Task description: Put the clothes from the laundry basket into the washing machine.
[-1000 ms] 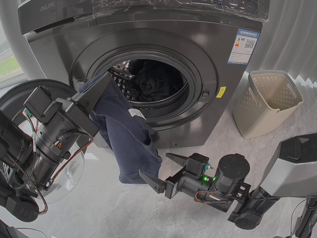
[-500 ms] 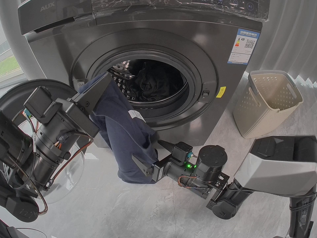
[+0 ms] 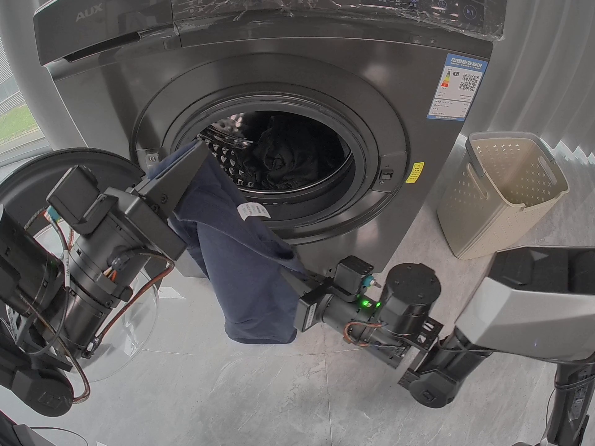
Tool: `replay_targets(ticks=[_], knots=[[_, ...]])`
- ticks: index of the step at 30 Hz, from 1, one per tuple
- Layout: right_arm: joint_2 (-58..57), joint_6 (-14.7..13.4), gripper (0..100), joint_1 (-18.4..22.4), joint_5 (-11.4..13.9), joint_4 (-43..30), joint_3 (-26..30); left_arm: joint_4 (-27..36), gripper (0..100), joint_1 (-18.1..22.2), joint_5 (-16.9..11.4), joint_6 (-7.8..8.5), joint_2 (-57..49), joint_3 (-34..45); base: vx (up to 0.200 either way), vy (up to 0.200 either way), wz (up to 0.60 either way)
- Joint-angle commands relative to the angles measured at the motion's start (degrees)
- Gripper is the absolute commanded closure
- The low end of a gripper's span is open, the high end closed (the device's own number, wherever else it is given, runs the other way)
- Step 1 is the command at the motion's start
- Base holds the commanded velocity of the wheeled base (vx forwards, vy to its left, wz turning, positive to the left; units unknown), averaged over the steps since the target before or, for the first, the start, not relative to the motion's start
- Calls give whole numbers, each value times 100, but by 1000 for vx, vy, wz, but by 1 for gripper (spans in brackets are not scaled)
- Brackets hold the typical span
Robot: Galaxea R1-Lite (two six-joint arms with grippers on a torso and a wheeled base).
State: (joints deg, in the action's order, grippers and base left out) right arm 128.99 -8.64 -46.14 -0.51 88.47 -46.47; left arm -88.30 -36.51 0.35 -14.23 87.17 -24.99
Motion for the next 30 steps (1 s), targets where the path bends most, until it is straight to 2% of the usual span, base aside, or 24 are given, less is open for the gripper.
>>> replay_targets(ticks=[1, 5, 14, 30], knots=[[-1315, -15, 100, 167, -98, -22, 973, 5, 100, 100, 9, -1, 45, 56, 0, 0, 0], [-2071, 21, 100, 378, -107, -49, 1641, 58, 100, 197, 0, -1, 45, 117, 0, 0, 0], [-3081, -50, 100, 474, -107, -66, 2054, 14, 100, 215, 0, 8, -25, 144, 0, 0, 0], [-3960, -23, 100, 571, -107, -58, 1738, 5, 100, 153, 9, 25, -254, 126, 0, 0, 0]])
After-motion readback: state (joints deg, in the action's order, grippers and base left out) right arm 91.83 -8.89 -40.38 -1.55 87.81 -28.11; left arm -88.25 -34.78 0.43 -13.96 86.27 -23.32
